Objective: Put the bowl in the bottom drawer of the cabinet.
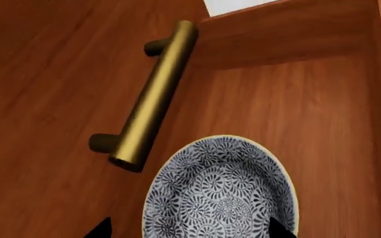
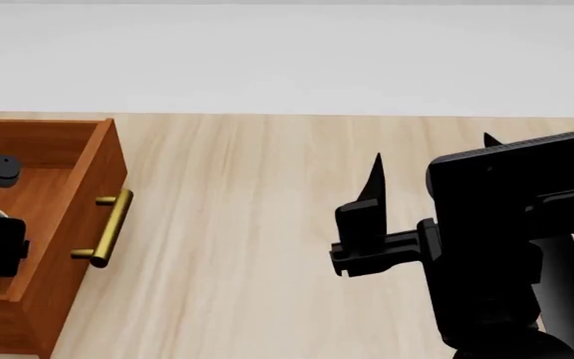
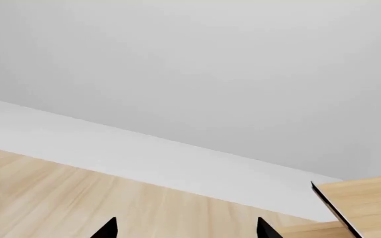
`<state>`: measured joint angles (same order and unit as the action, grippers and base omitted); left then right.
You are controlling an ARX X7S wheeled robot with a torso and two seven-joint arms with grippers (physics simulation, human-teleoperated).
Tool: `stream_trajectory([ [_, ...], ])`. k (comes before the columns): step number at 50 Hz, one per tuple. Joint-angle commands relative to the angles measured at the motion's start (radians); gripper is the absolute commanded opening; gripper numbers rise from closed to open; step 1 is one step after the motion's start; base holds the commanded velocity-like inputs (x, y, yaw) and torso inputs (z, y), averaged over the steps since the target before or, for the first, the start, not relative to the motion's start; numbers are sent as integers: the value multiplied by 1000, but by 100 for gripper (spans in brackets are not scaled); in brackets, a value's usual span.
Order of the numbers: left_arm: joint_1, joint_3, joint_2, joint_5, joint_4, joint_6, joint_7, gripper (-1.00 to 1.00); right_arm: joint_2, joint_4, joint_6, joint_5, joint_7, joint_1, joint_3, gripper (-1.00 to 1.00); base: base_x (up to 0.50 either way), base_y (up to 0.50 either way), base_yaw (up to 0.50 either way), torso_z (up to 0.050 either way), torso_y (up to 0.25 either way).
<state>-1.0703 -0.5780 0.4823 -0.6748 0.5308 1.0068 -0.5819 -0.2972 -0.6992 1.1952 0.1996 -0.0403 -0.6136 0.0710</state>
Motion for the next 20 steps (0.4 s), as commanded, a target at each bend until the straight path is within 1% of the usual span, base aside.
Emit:
stream_trajectory([
  [1,40,-5,22,-40,-142,65,-26,100,-1,1,-2,0,0,2,-1,100,0,0,0,0,0],
  [20,87,40,58,-100,-318,128,-93,100,-4,-2,-3,7,-6,4,0,100,0,0,0,0,0],
])
